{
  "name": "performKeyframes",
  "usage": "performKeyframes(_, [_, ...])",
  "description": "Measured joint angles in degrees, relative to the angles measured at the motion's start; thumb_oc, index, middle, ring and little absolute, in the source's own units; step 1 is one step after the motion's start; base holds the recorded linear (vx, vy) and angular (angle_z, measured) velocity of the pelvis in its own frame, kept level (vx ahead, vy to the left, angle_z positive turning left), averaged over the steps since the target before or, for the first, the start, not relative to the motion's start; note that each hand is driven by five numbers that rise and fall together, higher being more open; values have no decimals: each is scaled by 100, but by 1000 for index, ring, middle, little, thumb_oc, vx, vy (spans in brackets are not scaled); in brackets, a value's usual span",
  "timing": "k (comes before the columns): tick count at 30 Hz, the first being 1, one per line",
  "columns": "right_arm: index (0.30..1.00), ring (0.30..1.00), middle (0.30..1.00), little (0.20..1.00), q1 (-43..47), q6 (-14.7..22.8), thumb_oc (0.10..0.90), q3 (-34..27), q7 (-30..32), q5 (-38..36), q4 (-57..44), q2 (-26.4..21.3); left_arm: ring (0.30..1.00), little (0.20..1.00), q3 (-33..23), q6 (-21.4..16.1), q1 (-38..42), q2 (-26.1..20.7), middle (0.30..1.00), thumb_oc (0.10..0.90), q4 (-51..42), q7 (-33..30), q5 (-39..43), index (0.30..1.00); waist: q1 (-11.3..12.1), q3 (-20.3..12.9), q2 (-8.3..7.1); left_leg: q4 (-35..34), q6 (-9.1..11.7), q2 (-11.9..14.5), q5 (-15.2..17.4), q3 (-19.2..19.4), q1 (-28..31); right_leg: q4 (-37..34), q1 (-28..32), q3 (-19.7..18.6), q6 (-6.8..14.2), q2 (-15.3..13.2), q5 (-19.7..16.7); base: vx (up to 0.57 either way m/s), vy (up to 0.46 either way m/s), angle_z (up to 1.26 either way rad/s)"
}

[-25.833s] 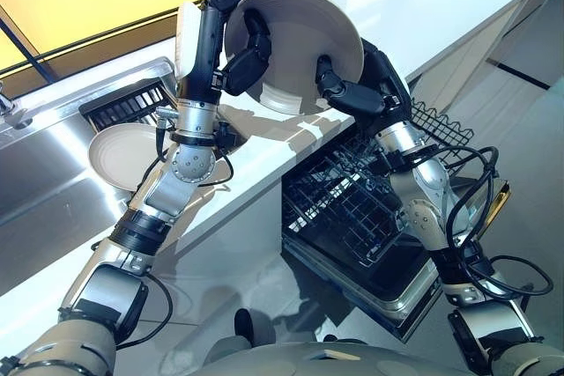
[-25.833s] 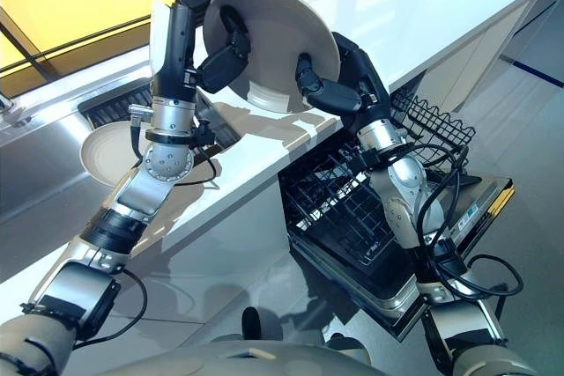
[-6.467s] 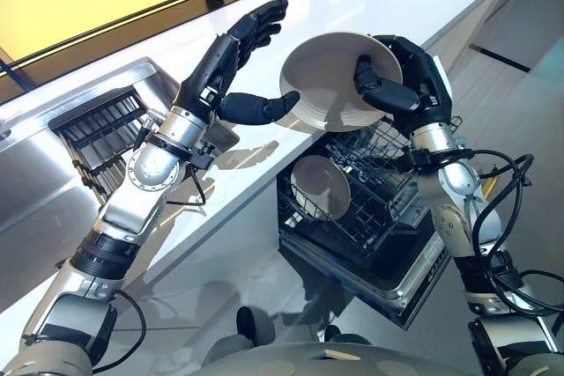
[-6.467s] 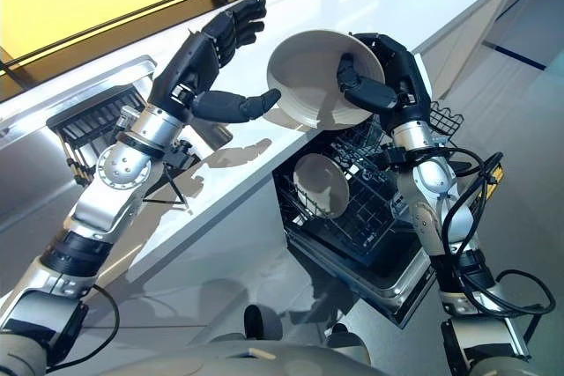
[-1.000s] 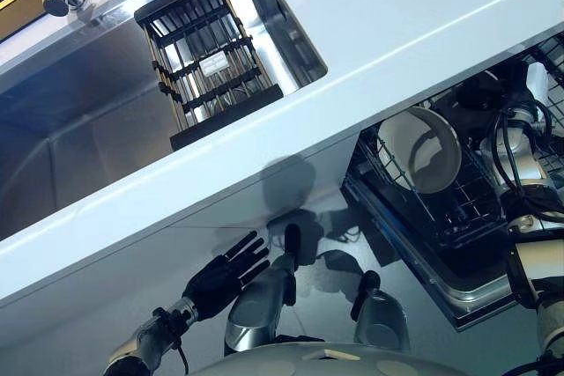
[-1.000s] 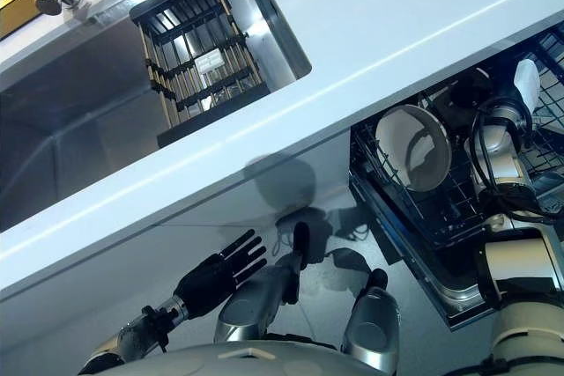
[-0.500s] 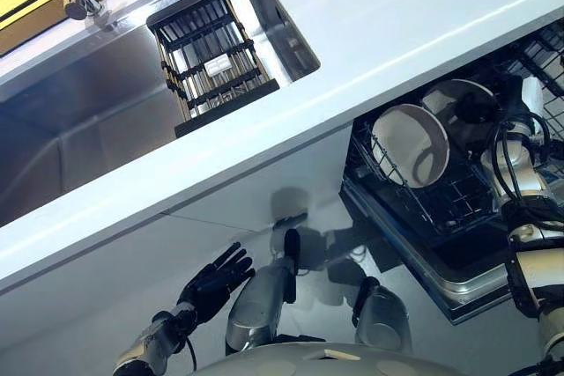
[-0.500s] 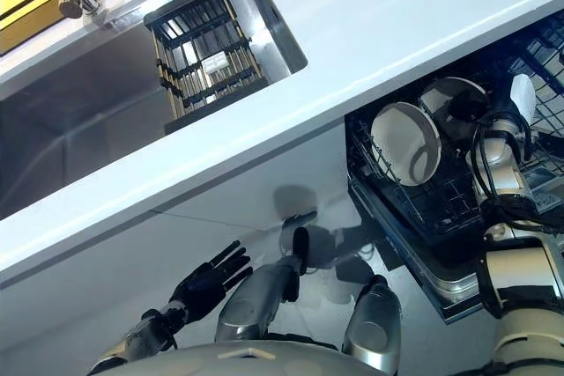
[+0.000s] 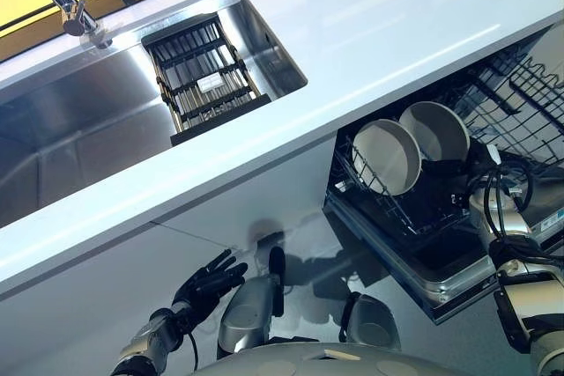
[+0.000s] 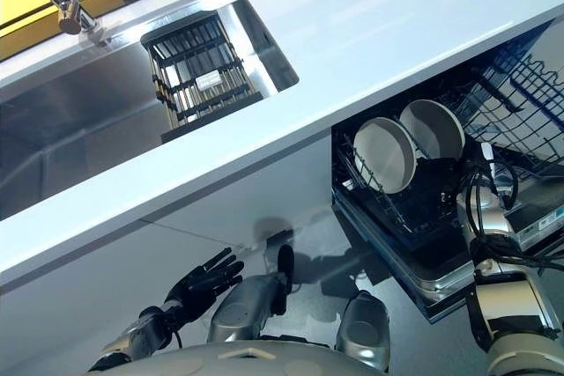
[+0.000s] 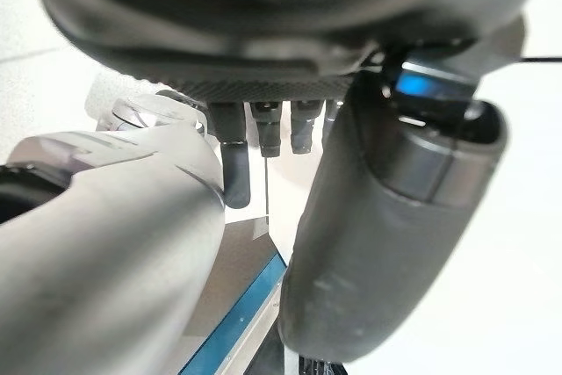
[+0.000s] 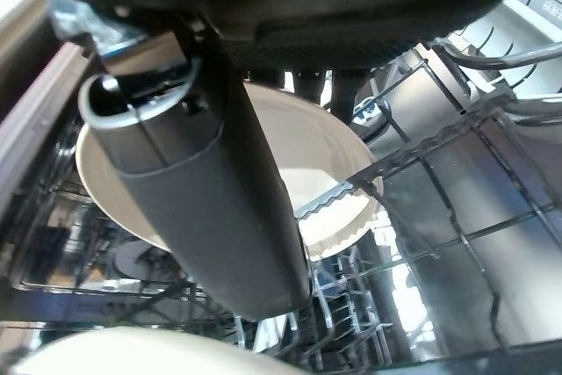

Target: Pick up plates and place into dishwasher.

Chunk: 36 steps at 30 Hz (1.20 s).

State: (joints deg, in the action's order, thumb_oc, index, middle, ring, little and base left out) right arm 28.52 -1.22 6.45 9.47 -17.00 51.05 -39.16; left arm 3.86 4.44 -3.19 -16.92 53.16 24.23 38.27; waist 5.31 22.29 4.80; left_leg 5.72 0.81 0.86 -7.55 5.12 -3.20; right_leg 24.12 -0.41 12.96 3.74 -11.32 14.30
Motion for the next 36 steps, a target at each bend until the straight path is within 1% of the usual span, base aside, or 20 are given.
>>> performKeyframes(2, [900, 900, 900, 900, -120, -1, 800, -173, -7, -53, -174, 0, 900, 900, -5, 0, -4, -6, 900, 800, 16, -10, -2, 900, -4, -28, -28, 0, -24, -8, -13, 24, 3, -69, 34, -17, 45, 3, -37, 8, -9, -5])
performKeyframes(4, [900, 900, 900, 900, -132, -6, 800, -198, -7, -125, -205, -1, 900, 900, -14, 0, -4, -34, 900, 800, 78, -23, -4, 900, -36, -53, -85, -4, -29, -14, 3, 42, 65, -171, 111, -39, 74, 12, -71, 6, -10, -6])
performKeyframes(6, [900, 900, 900, 900, -135, -11, 800, -210, 1, -121, -258, -3, 900, 900, -16, -1, -5, -69, 900, 800, 143, -27, -7, 900, -68, -98, -134, -6, -28, -9, 27, 51, 73, -227, 139, -46, 75, 24, -77, 4, -6, -3])
performKeyframes(8, [900, 900, 900, 900, -184, -32, 800, -354, 36, -69, -401, -13, 900, 900, -34, -6, -4, -79, 900, 800, 182, -41, -9, 900, -103, -115, -174, -10, -25, 0, 37, 48, 93, -290, 184, -48, 75, 47, -90, 0, 0, 0])
performKeyframes(10, [900, 900, 900, 900, -185, -40, 800, -397, 112, 72, -456, -55, 900, 900, -35, -20, -10, -83, 900, 800, 187, -42, -9, 900, -97, -123, -180, -13, -19, 13, 48, 54, 91, -323, 183, -103, 70, 80, -102, 0, 0, 0])
performKeyframes(11, [900, 900, 900, 900, -207, -78, 800, -423, 168, 256, -523, -113, 900, 900, -35, -79, -11, -84, 900, 800, 192, -81, -17, 900, -108, -125, -193, -18, -19, 15, 52, 59, 90, -334, 179, -134, 69, 93, -103, 0, 0, 0])
performKeyframes(16, [900, 900, 900, 900, -603, -281, 800, -625, 503, 971, -1046, -456, 900, 900, -43, -140, -22, -80, 900, 800, 186, -209, -82, 900, -140, -110, -260, -57, -25, 22, 86, 102, 68, -436, 170, -156, 76, 107, -135, -1, -11, -2])
performKeyframes(18, [900, 900, 900, 900, -799, -330, 800, -703, 670, 1217, -1118, -636, 900, 900, -84, -238, -36, -82, 900, 800, 189, -217, -229, 900, -182, -110, -293, -104, -29, 21, 90, 119, 59, -523, 172, -163, 90, 114, -166, 14, -10, -5])
performKeyframes(22, [900, 900, 900, 900, -1049, -646, 800, -1071, 806, 1480, -1173, -747, 900, 900, -80, -427, -90, -140, 900, 800, 211, -271, -302, 900, -312, -115, -397, -124, -33, 19, 124, 199, 52, -702, 183, -279, 136, 145, -243, 15, -7, -13])
performKeyframes(25, [900, 900, 900, 900, -1221, -939, 800, -1071, 852, 1607, -1174, -827, 900, 900, -76, -688, -111, -152, 900, 800, 212, -429, -614, 900, -396, -100, -439, -146, -28, 29, 136, 230, 37, -817, 195, -307, 144, 168, -293, 23, -11, -7])
performKeyframes(28, [900, 900, 900, 900, -1437, -1184, 800, -1071, 768, 1607, -1173, -833, 900, 900, 81, -934, -137, -182, 900, 800, 183, -768, -1119, 900, -415, -89, -458, -145, -14, 52, 164, 253, 32, -893, 200, -328, 137, 195, -314, 21, -10, -6])
performKeyframes(29, [775, 775, 775, 755, -1491, -1245, 655, -1064, 667, 1606, -1173, -832, 900, 900, 91, -995, -156, -182, 900, 800, 168, -845, -1235, 900, -413, -88, -458, -145, -8, 66, 167, 260, 19, -910, 189, -328, 130, 206, -321, 0, 0, 0])
performKeyframes(30, [561, 561, 561, 505, -1504, -1304, 405, -1059, 520, 1602, -1173, -832, 900, 900, 92, -1074, -171, -184, 900, 800, 163, -903, -1374, 900, -427, -89, -458, -135, -7, 77, 167, 262, -14, -909, 163, -327, 125, 216, -324, 0, 0, 0])
performKeyframes(31, [300, 300, 300, 200, -1508, -1316, 100, -1056, 433, 1599, -1173, -830, 900, 900, 97, -1130, -180, -185, 900, 800, 155, -923, -1440, 900, -441, -89, -457, -131, -5, 85, 166, 262, -37, -909, 151, -323, 121, 223, -327, 0, 0, 0])
performKeyframes(33, [300, 300, 300, 200, -1494, -1299, 100, -1055, 312, 1599, -1174, -830, 900, 900, 131, -1235, -180, -199, 900, 800, 146, -937, -1601, 900, -441, -88, -458, -125, -3, 93, 167, 275, -76, -898, 88, -325, 119, 224, -327, 0, 0, 0])
performKeyframes(36, [300, 300, 300, 200, -1403, -1260, 100, -963, 189, 1599, -1173, -829, 900, 900, 372, -1236, -66, -291, 900, 800, 49, -979, -1683, 900, -468, -58, -461, -97, -4, 97, 168, 303, -163, -867, -9, -344, 118, 224, -327, -3, 2, -2])
